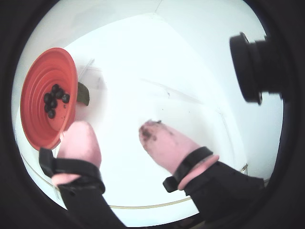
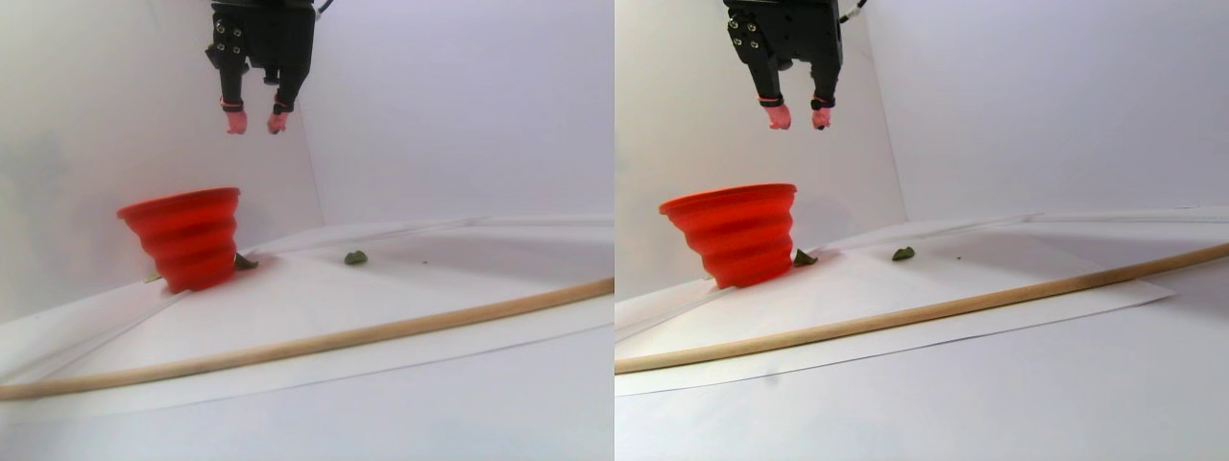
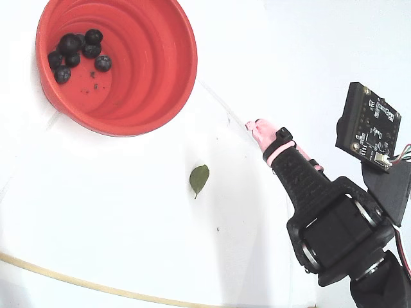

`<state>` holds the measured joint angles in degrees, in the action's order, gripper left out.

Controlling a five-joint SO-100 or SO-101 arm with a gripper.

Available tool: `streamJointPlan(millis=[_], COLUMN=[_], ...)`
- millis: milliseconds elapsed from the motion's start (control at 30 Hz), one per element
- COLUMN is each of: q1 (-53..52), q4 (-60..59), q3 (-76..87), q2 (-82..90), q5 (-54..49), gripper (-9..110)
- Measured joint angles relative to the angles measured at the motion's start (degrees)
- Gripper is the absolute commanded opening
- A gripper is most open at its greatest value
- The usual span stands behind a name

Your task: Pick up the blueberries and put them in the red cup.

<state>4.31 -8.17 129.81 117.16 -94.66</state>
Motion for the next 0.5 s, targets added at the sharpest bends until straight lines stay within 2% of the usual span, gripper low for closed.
streamJointPlan(millis=[500], q1=[-5.1], q4=[-11.7], q3=[2.5], q2=[11.4], q5=[9.9], gripper=[18])
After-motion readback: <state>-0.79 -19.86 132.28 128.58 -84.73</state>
